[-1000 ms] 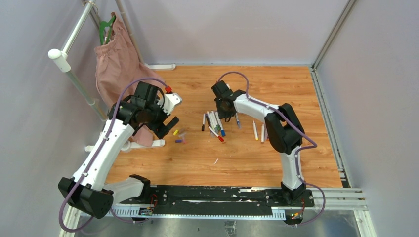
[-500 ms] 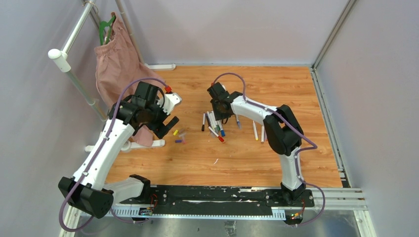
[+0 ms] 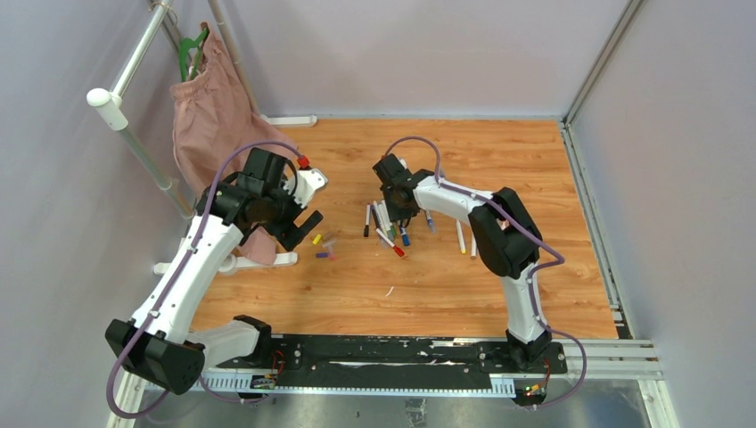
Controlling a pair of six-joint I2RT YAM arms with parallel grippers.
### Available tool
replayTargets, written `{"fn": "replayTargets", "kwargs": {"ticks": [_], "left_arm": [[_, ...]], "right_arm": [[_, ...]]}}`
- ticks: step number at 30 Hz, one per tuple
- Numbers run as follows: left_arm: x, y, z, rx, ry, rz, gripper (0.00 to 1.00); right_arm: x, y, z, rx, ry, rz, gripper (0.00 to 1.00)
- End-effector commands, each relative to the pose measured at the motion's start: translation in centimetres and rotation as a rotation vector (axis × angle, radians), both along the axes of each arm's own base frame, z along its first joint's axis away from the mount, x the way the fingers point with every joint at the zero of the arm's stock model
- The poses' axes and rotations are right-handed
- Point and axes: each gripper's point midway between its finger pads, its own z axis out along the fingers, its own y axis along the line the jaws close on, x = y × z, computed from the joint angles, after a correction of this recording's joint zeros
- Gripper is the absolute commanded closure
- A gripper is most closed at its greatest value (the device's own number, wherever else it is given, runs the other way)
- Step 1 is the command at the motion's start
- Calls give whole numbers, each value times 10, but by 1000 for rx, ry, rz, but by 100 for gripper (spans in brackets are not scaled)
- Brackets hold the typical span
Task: Open the pen caps
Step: Pick up the pen from the center of the board.
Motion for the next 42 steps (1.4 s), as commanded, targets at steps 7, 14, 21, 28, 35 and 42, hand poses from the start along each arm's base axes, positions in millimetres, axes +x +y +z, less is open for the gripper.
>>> {"fn": "replayTargets", "kwargs": {"ticks": [7, 14, 21, 28, 35, 42], "left_arm": [[3, -8, 4, -40, 18, 8, 0], [26, -11, 16, -65, -62, 74, 0], [32, -34, 24, -186, -67, 43, 0], [12, -82, 23, -444, -43, -126, 0], [-8, -101, 30, -561, -22, -227, 0], [-28, -117, 34, -681, 33, -297, 0]], "right_arm": [[2, -21, 9, 59, 63, -79, 87], [-2, 0, 78, 233, -21, -61, 100], [-42, 43, 160, 544, -134, 9, 100], [-82, 80, 222, 818, -325, 25, 100], [-106, 106, 258, 919, -404, 42, 100], [-116, 122, 273, 987, -412, 37, 100]]}}
